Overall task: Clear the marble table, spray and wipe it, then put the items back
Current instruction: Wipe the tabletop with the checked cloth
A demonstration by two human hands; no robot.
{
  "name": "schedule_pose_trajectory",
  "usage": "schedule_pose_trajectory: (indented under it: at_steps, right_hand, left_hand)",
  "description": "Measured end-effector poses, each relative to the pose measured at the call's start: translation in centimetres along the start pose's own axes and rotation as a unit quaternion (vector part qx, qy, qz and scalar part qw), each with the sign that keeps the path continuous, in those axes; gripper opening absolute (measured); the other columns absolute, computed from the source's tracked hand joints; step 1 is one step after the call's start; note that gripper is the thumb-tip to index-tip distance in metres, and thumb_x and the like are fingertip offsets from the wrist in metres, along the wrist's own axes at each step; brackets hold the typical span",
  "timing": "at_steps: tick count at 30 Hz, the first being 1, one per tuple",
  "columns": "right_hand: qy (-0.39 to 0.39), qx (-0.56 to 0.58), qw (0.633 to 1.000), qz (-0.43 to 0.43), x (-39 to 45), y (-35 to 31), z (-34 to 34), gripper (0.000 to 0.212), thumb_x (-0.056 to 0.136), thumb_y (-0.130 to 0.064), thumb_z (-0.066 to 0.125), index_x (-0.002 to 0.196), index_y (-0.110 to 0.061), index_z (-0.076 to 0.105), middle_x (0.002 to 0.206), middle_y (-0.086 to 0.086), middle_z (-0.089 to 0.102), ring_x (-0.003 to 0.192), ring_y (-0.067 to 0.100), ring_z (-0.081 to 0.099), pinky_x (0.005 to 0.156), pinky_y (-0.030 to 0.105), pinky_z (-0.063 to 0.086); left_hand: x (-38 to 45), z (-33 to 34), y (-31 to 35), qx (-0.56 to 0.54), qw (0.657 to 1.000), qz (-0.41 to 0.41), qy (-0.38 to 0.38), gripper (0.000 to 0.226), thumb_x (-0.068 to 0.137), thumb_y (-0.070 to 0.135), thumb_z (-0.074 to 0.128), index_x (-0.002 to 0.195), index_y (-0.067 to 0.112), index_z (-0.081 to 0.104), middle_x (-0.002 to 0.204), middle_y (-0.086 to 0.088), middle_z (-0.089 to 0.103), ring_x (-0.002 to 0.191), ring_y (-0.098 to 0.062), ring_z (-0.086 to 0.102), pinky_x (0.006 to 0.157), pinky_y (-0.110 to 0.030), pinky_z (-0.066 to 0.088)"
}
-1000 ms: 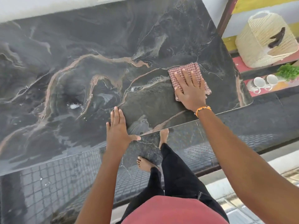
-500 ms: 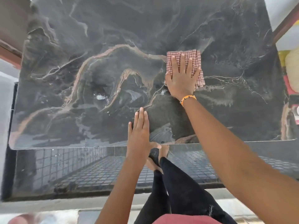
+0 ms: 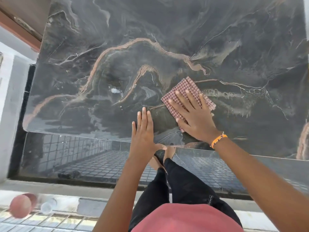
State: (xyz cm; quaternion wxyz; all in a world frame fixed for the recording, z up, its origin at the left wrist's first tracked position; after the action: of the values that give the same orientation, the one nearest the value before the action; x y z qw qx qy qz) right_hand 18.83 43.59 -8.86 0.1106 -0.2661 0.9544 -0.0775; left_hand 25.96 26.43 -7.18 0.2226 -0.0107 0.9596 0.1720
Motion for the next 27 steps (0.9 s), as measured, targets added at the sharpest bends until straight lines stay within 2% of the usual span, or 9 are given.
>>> schedule_pose_trajectory:
  at_steps: [3, 7, 12, 15, 17, 21, 25, 27]
  right_hand:
    - [0.005, -0.006, 0.999, 0.033, -2.6, -4.1, 1.8, 0.062, 0.091, -0.042, 0.032, 0.150, -0.030, 0.017, 0.159, 0.005, 0.017, 0.145, 0.034, 0.016, 0.113, 0.061, 0.011]
    - [0.026, 0.025, 0.994, 0.099, 0.3, -7.1, 1.8, 0.062, 0.091, -0.043, 0.030, 0.150, -0.027, 0.017, 0.159, 0.006, 0.016, 0.145, 0.034, 0.019, 0.112, 0.061, 0.014]
    - [0.040, 0.058, 0.984, 0.166, 9.5, -4.5, -0.4, 0.061, 0.092, -0.042, 0.030, 0.149, -0.027, 0.017, 0.160, 0.006, 0.015, 0.146, 0.032, 0.011, 0.113, 0.062, 0.006]
    - [0.041, 0.050, 0.983, 0.171, 15.8, -2.2, -1.8, 0.060, 0.094, -0.042, 0.030, 0.150, -0.027, 0.014, 0.160, 0.005, 0.011, 0.147, 0.032, 0.005, 0.113, 0.061, 0.001]
    - [0.033, 0.045, 0.988, 0.141, 19.4, -1.9, -2.5, 0.060, 0.094, -0.040, 0.032, 0.150, -0.028, 0.013, 0.161, 0.003, 0.008, 0.147, 0.031, 0.003, 0.114, 0.061, 0.000]
    - [0.008, 0.019, 1.000, 0.016, 22.8, -3.8, -2.8, 0.058, 0.096, -0.039, 0.035, 0.150, -0.032, 0.014, 0.161, 0.000, 0.007, 0.148, 0.028, 0.003, 0.114, 0.059, -0.002]
    - [-0.020, 0.037, 0.994, -0.101, 19.5, -5.5, -2.0, 0.058, 0.094, -0.038, 0.039, 0.148, -0.037, 0.018, 0.160, -0.006, 0.011, 0.148, 0.024, 0.004, 0.116, 0.054, -0.005]
    - [-0.028, 0.042, 0.991, -0.122, 15.5, -5.8, -1.3, 0.058, 0.093, -0.039, 0.039, 0.148, -0.036, 0.019, 0.160, -0.006, 0.012, 0.148, 0.024, 0.005, 0.116, 0.054, -0.003]
  left_hand:
    - [-0.2, -0.8, -1.9, -0.023, 0.998, -0.059, 0.014, 0.131, 0.064, 0.053, 0.074, 0.145, 0.006, -0.018, 0.155, -0.009, -0.024, 0.142, -0.023, -0.025, 0.114, -0.041, -0.011]
    - [0.4, -2.1, -3.9, -0.029, 0.995, -0.095, 0.012, 0.135, 0.060, 0.052, 0.077, 0.145, 0.004, -0.015, 0.155, -0.011, -0.023, 0.143, -0.027, -0.021, 0.115, -0.045, -0.006]
    - [1.0, -2.7, -5.3, -0.050, 0.991, -0.123, -0.012, 0.136, 0.059, 0.049, 0.079, 0.145, 0.006, -0.017, 0.154, -0.009, -0.026, 0.143, -0.027, -0.022, 0.116, -0.049, -0.003]
    - [1.1, -2.5, -5.2, -0.042, 0.991, -0.128, -0.015, 0.138, 0.058, 0.051, 0.078, 0.145, 0.006, -0.018, 0.155, -0.009, -0.026, 0.143, -0.027, -0.022, 0.116, -0.048, -0.002]
    - [1.1, -2.6, -5.3, -0.044, 0.991, -0.129, -0.012, 0.137, 0.057, 0.052, 0.078, 0.145, 0.007, -0.018, 0.154, -0.007, -0.026, 0.143, -0.026, -0.022, 0.116, -0.047, -0.002]
    - [1.3, -2.8, -5.3, -0.039, 0.990, -0.134, -0.008, 0.137, 0.057, 0.053, 0.077, 0.145, 0.008, -0.018, 0.154, -0.006, -0.027, 0.143, -0.025, -0.022, 0.117, -0.046, -0.001]
    - [1.3, -3.0, -5.1, -0.033, 0.990, -0.140, -0.004, 0.137, 0.058, 0.053, 0.076, 0.145, 0.007, -0.019, 0.155, -0.006, -0.026, 0.143, -0.024, -0.021, 0.117, -0.044, -0.001]
    - [1.1, -2.9, -5.1, -0.029, 0.990, -0.137, 0.003, 0.136, 0.059, 0.055, 0.075, 0.145, 0.008, -0.020, 0.155, -0.006, -0.026, 0.143, -0.024, -0.021, 0.117, -0.044, -0.001]
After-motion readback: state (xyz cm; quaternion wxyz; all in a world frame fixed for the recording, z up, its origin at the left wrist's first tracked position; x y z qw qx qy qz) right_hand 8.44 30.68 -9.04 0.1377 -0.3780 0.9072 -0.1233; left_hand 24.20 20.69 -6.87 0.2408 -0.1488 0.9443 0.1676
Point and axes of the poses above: each hand's wrist, its own x-axis towards the middle knuckle, its own z-axis out of the palm, y = z × x, the point moved 4 cm from there along x, towards the middle knuckle
